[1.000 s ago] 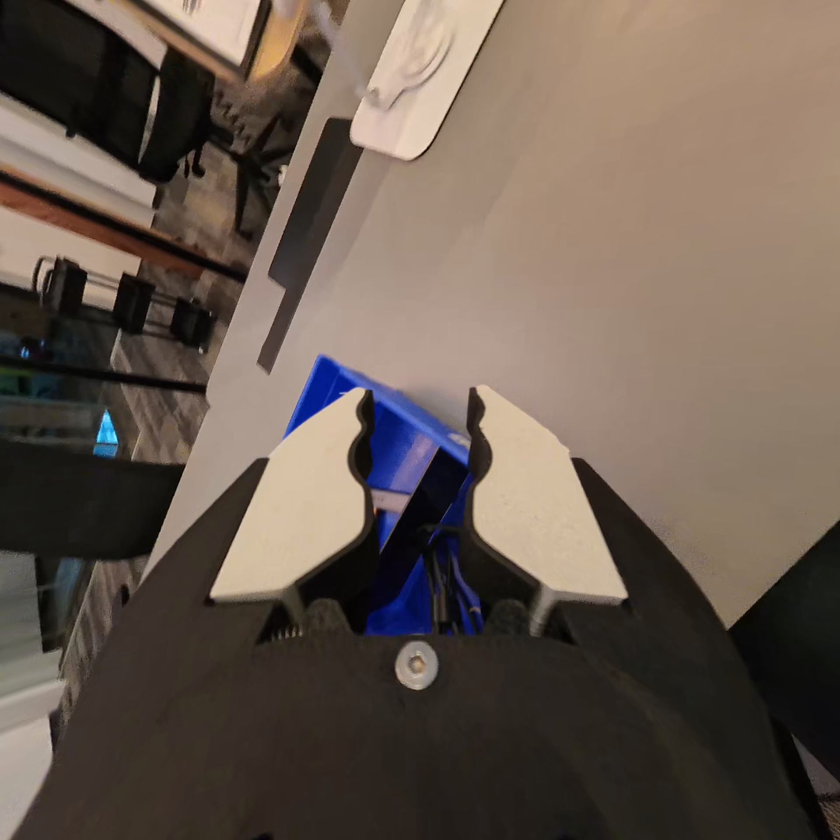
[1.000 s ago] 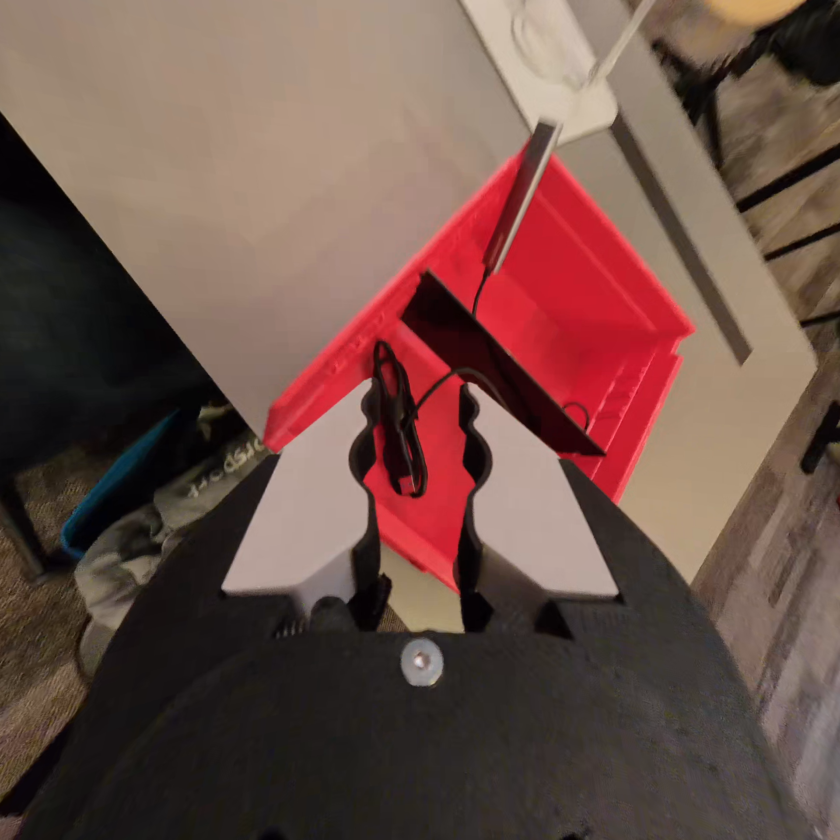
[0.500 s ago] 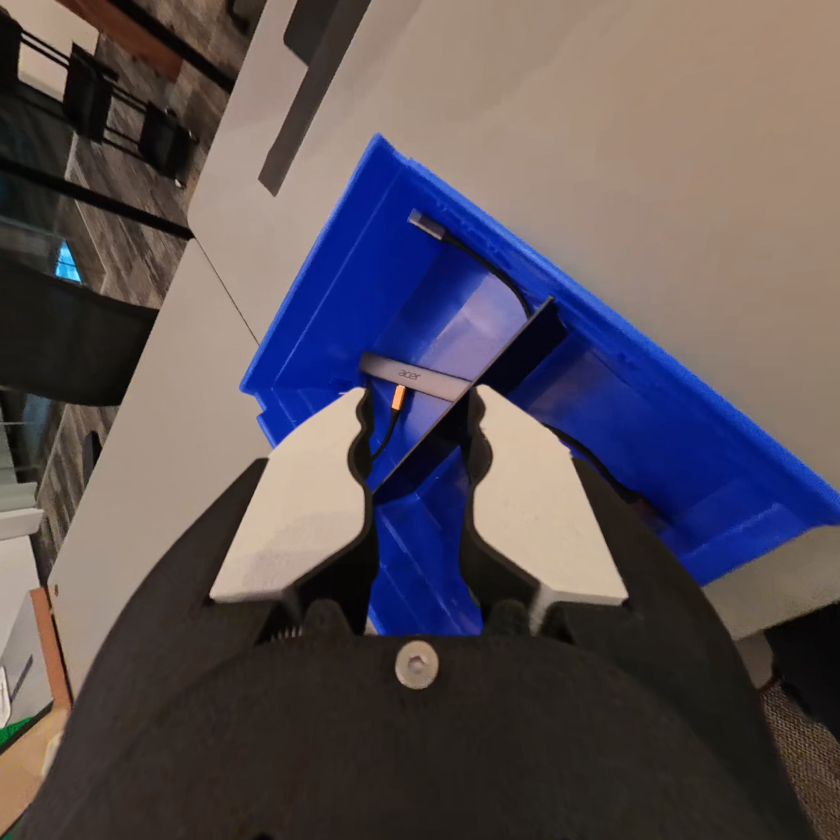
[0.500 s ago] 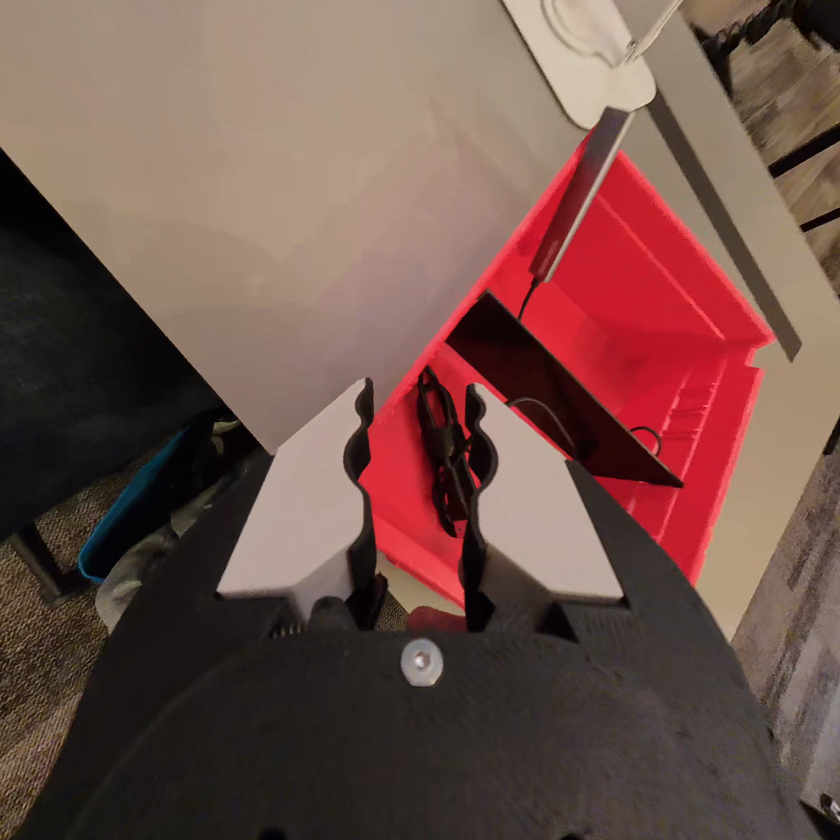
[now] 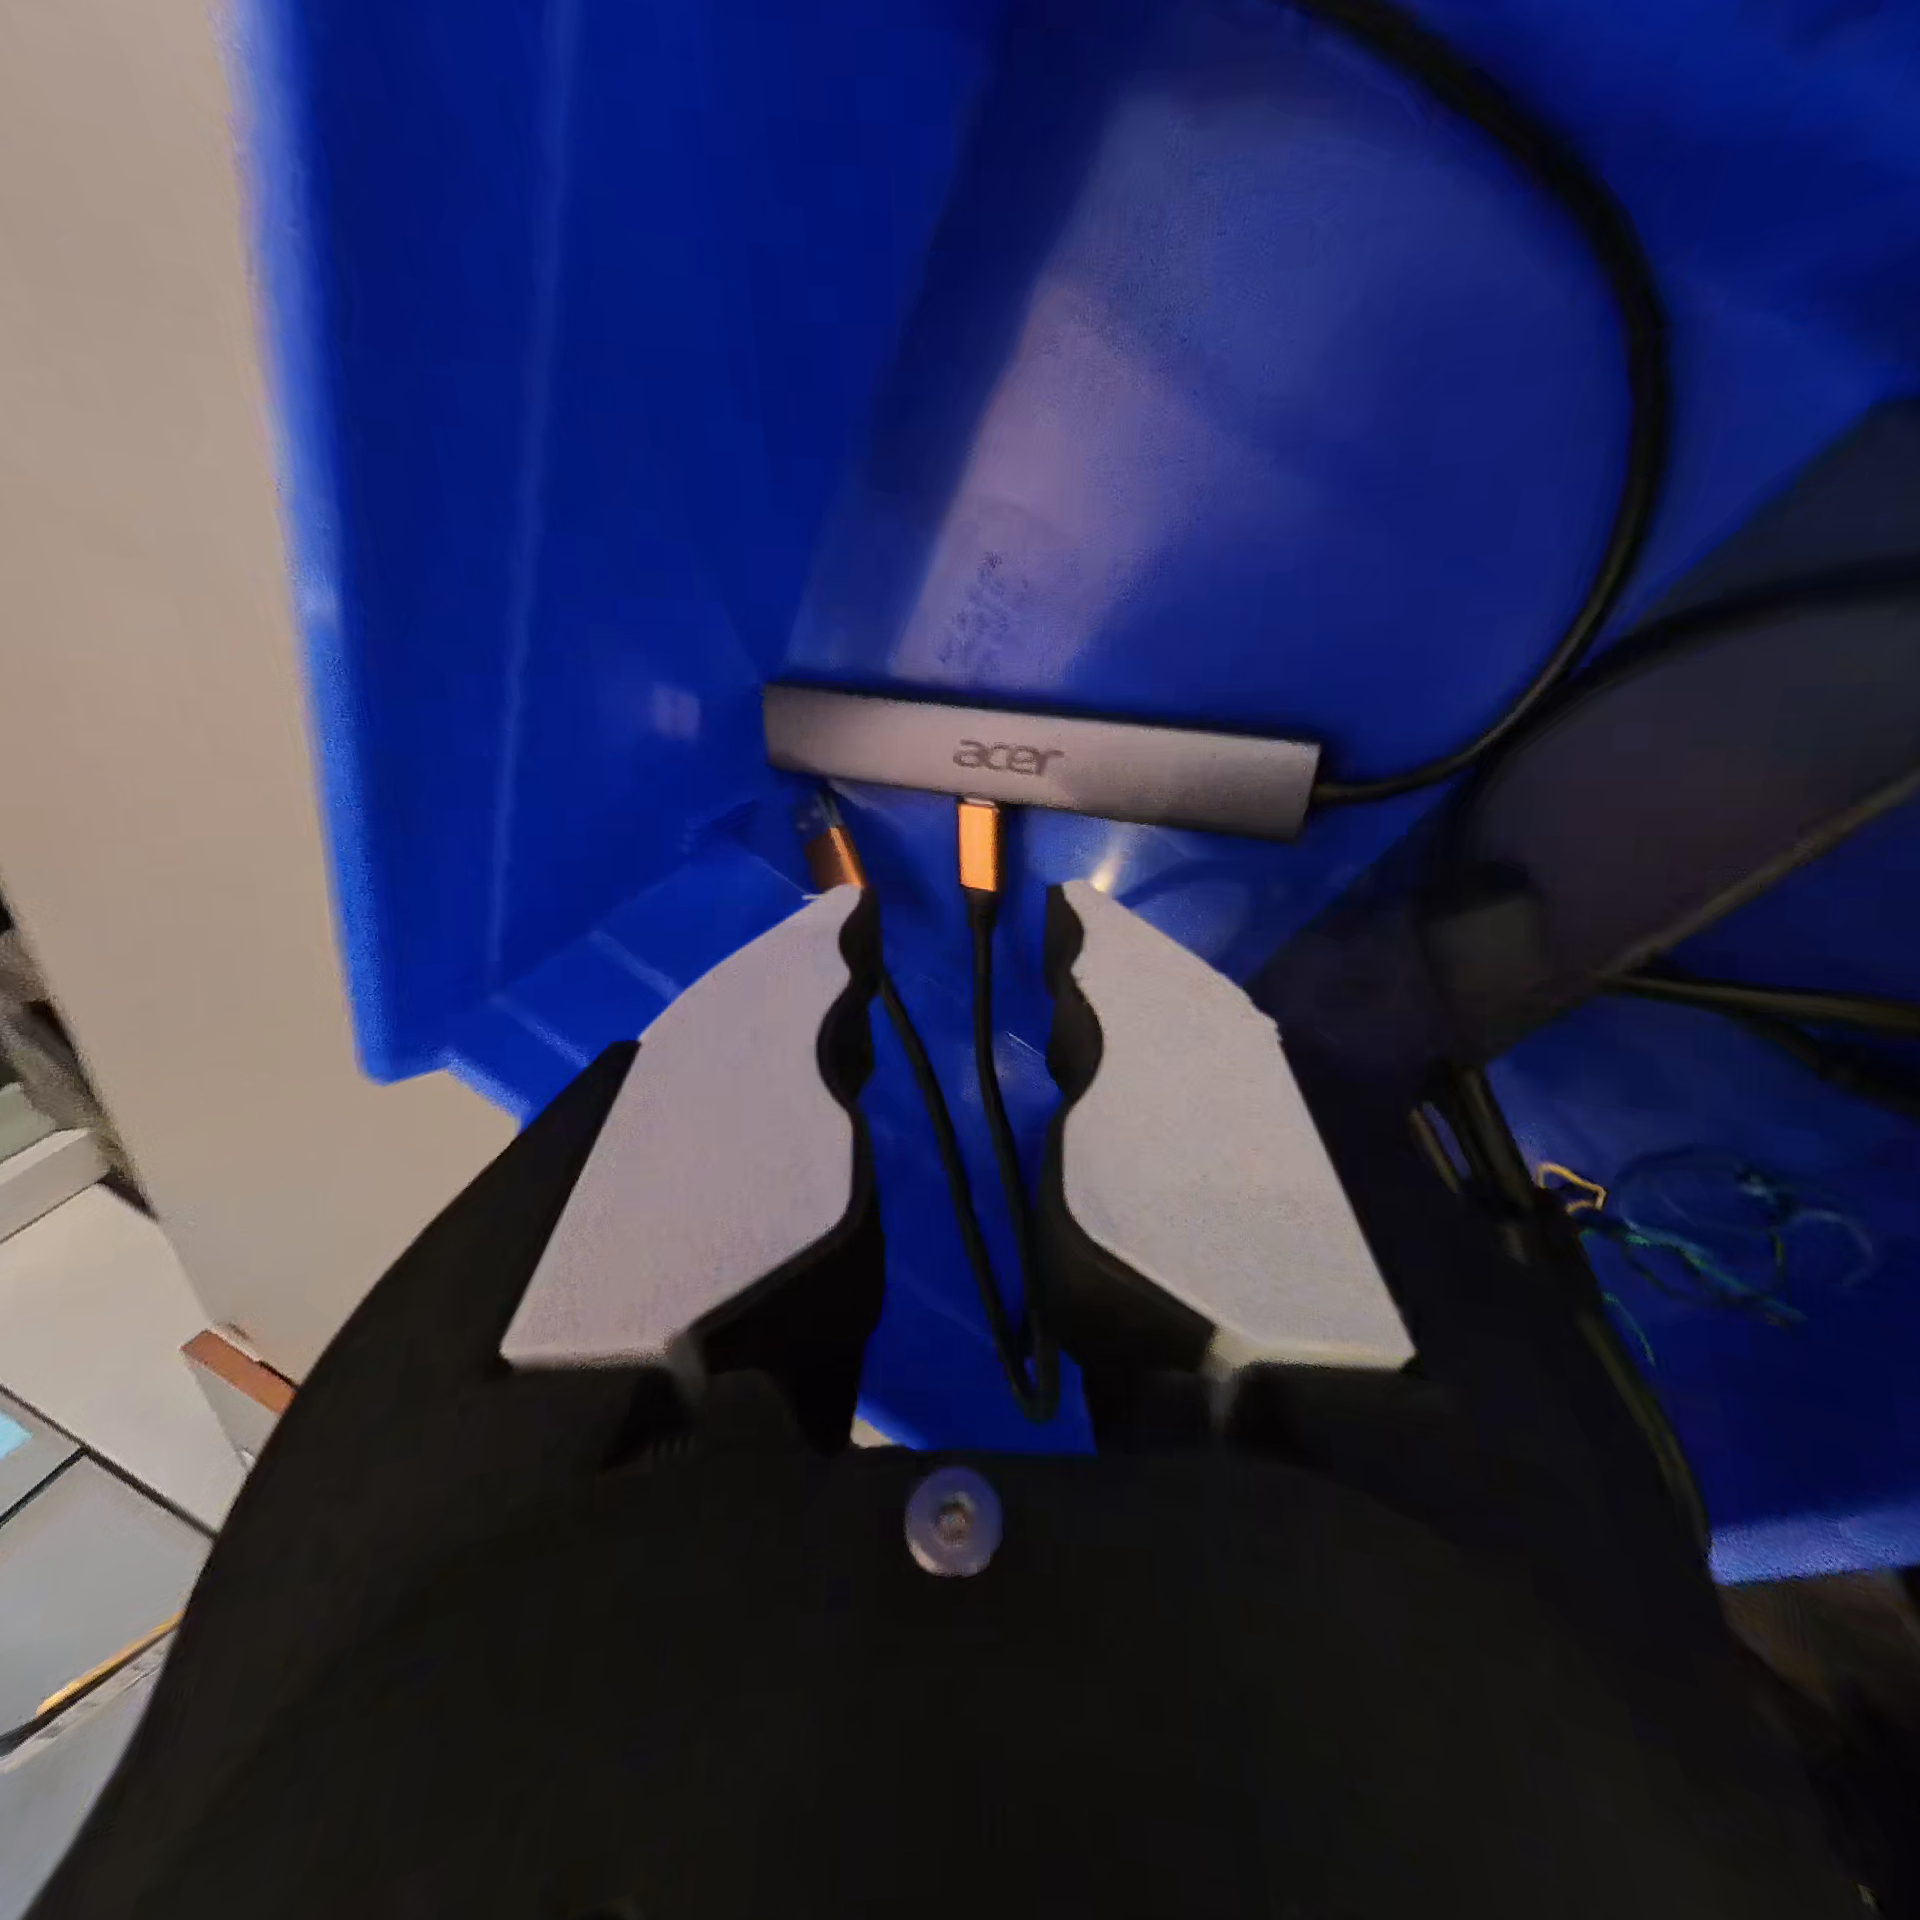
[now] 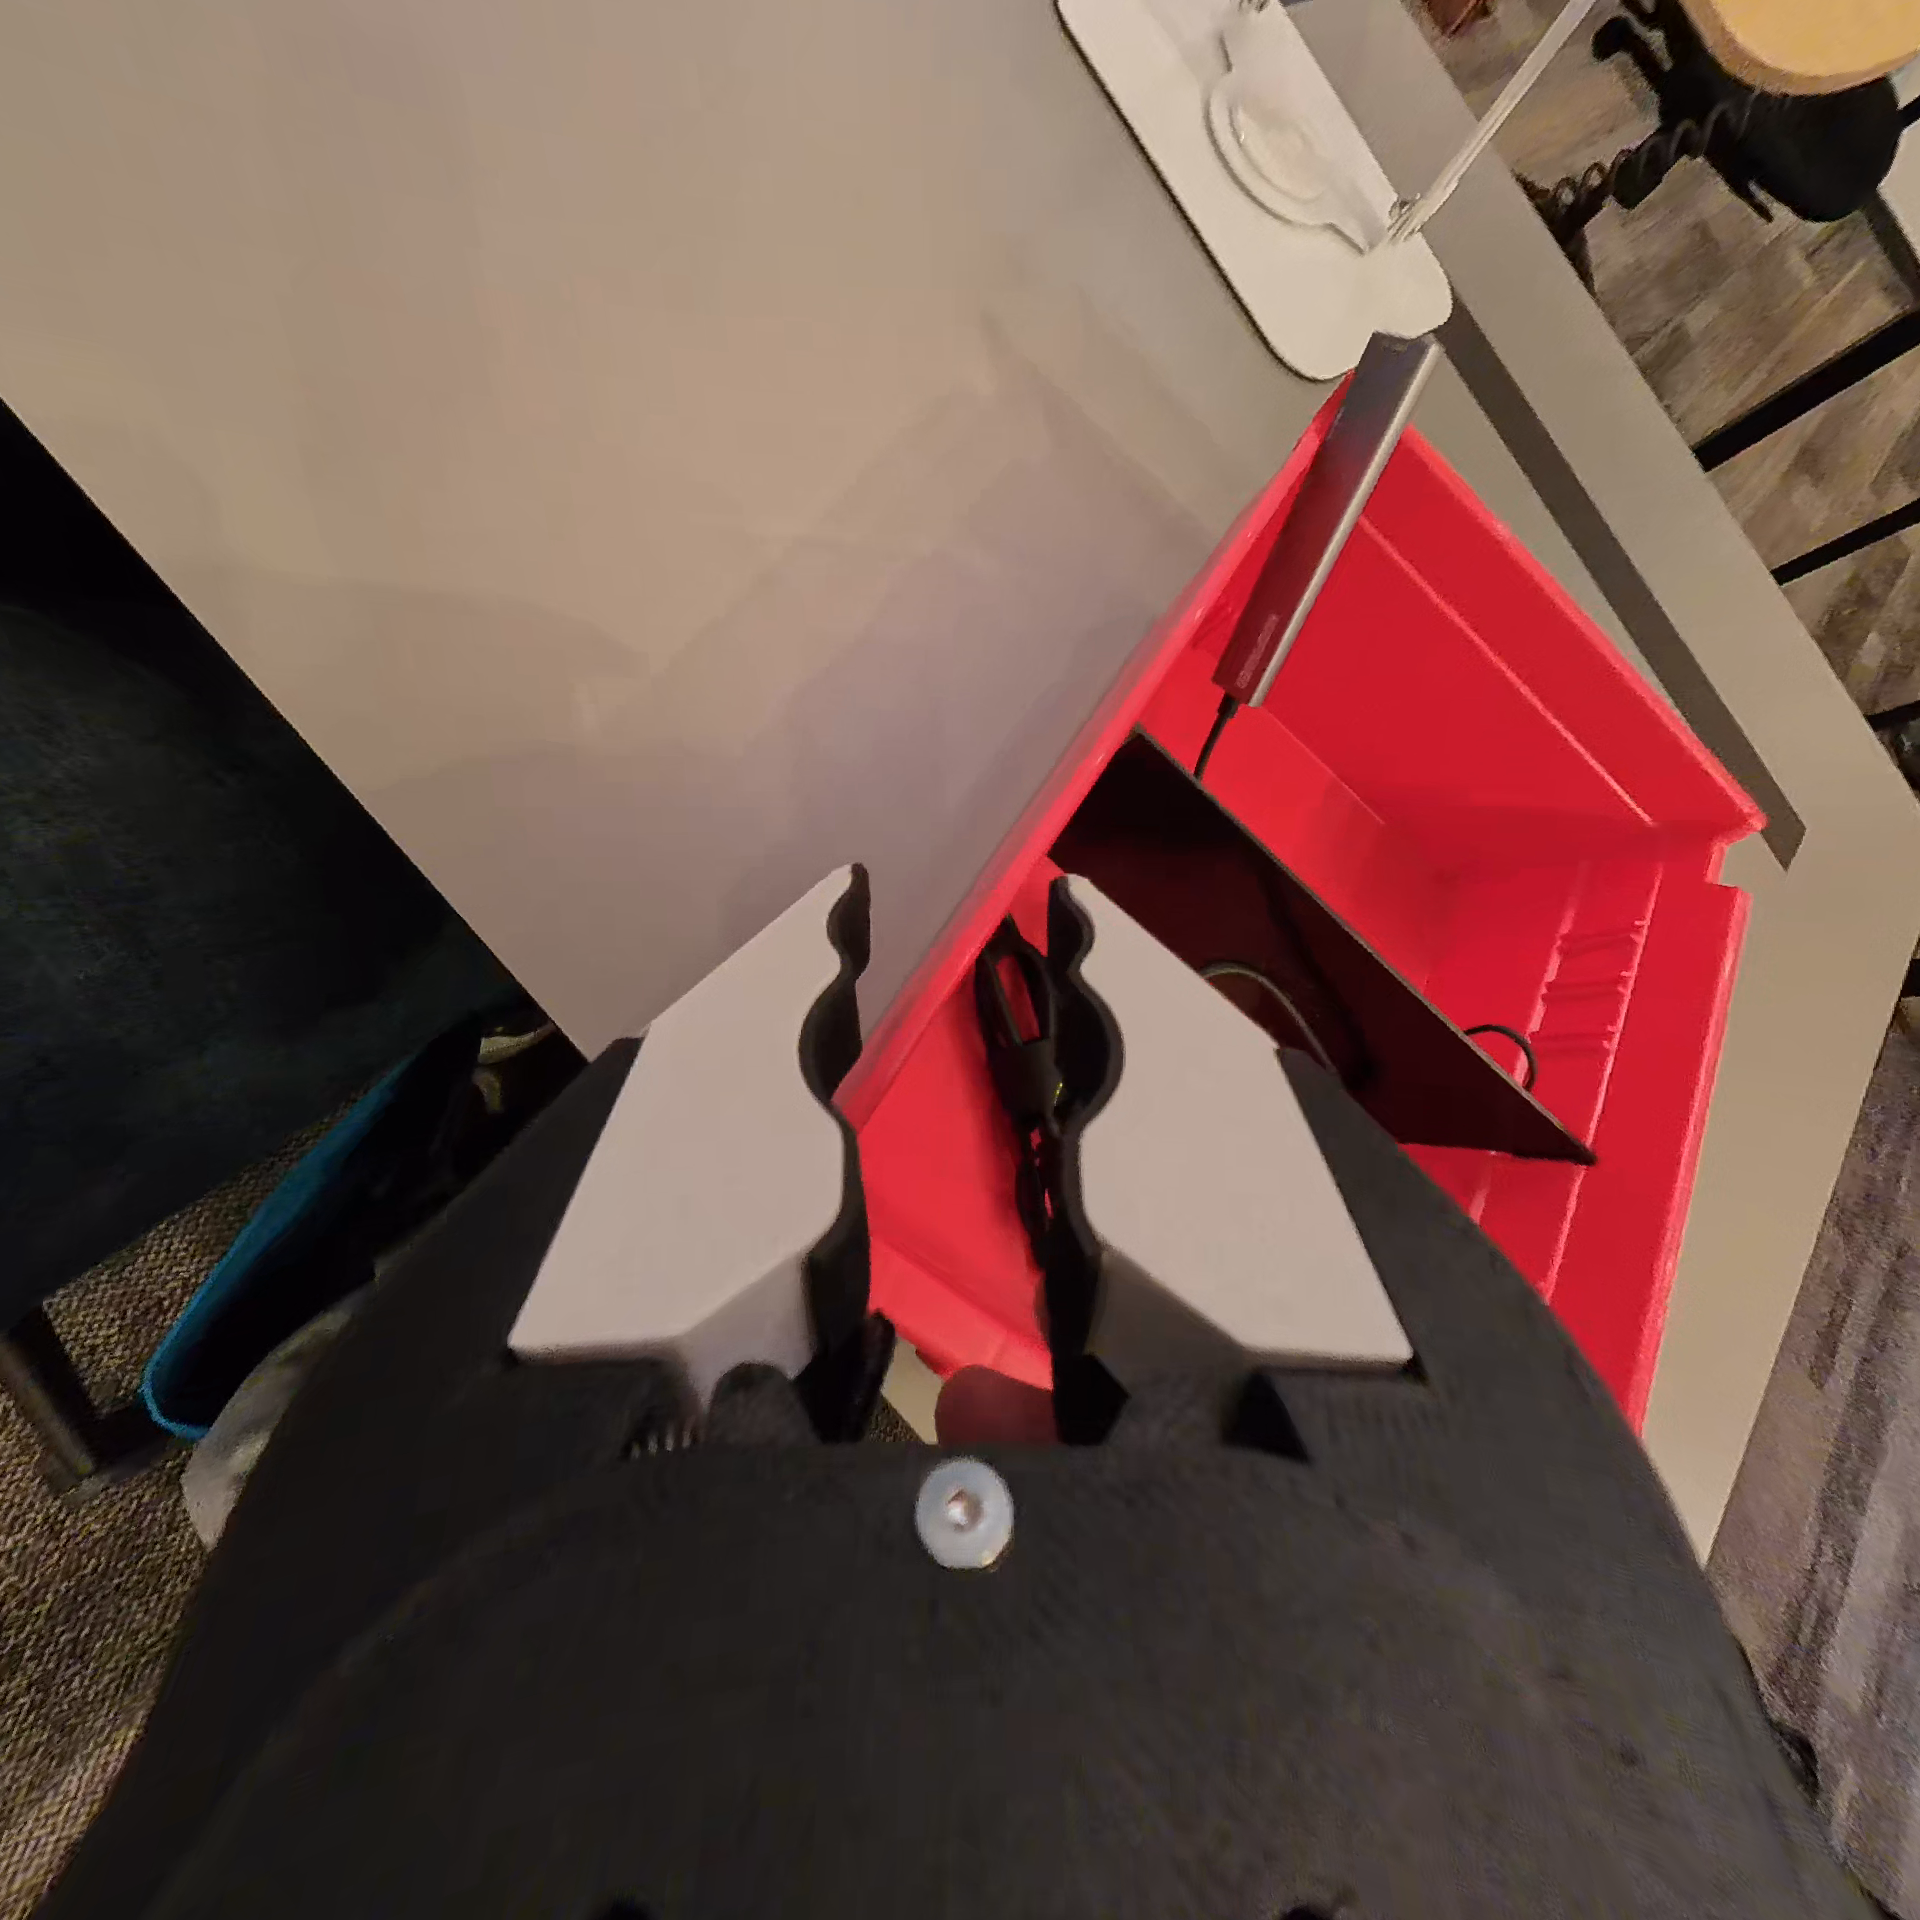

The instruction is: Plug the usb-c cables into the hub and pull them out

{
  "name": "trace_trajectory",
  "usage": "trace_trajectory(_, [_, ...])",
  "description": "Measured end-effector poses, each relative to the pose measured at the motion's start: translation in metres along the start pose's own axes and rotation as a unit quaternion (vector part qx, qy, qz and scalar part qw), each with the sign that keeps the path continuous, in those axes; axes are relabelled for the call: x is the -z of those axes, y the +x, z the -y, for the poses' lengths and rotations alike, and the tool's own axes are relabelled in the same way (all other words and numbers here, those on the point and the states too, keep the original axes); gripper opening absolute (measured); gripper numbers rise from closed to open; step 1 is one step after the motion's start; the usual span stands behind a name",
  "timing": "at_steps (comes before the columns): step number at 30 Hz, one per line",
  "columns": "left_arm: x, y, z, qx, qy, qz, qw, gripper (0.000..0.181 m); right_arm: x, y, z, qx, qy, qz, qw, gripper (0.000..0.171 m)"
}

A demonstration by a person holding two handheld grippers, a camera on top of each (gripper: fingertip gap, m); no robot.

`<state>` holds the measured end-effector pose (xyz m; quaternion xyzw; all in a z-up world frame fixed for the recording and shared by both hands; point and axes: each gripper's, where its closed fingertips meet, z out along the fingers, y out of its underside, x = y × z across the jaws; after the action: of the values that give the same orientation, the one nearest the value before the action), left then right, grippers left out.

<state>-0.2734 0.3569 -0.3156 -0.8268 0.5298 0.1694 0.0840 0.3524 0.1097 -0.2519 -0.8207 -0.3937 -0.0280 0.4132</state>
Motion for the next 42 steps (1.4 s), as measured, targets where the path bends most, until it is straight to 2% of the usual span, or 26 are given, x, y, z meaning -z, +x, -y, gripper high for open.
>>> trace_trajectory(6, [-0.032,0.008,-0.014,-0.029,-0.075,-0.067,0.994,0.031,-0.004,0.000,0.001,-0.010,0.003,0.002,1.000,0.031])
trace_trajectory(8, [-0.034,0.002,-0.010,-0.036,-0.071,-0.058,0.995,0.023,-0.007,-0.003,0.000,-0.009,0.001,0.007,1.000,0.030])
trace_trajectory(11, [-0.044,0.008,-0.013,-0.044,-0.092,-0.081,0.991,0.024,-0.008,-0.006,0.004,-0.009,0.009,0.011,1.000,0.029])
trace_trajectory(13, [-0.049,0.006,-0.018,-0.053,-0.113,-0.081,0.989,0.013,-0.009,-0.005,0.004,-0.009,0.008,0.007,1.000,0.029])
trace_trajectory(22, [-0.047,0.003,-0.016,-0.055,-0.093,-0.062,0.992,0.012,-0.017,-0.012,0.013,-0.016,0.025,0.018,0.999,0.025])
trace_trajectory(28, [-0.029,-0.001,-0.014,-0.048,-0.049,-0.031,0.997,0.013,-0.008,-0.005,0.028,-0.022,0.056,-0.001,0.998,0.027])
trace_trajectory(34, [0.006,-0.014,-0.008,-0.028,0.019,0.025,0.999,0.013,0.006,0.001,0.057,-0.002,0.101,-0.037,0.994,0.025])
trace_trajectory(42, [0.060,-0.026,-0.004,-0.027,0.071,0.109,0.991,0.012,0.006,-0.030,0.112,0.070,0.160,-0.020,0.984,0.023])
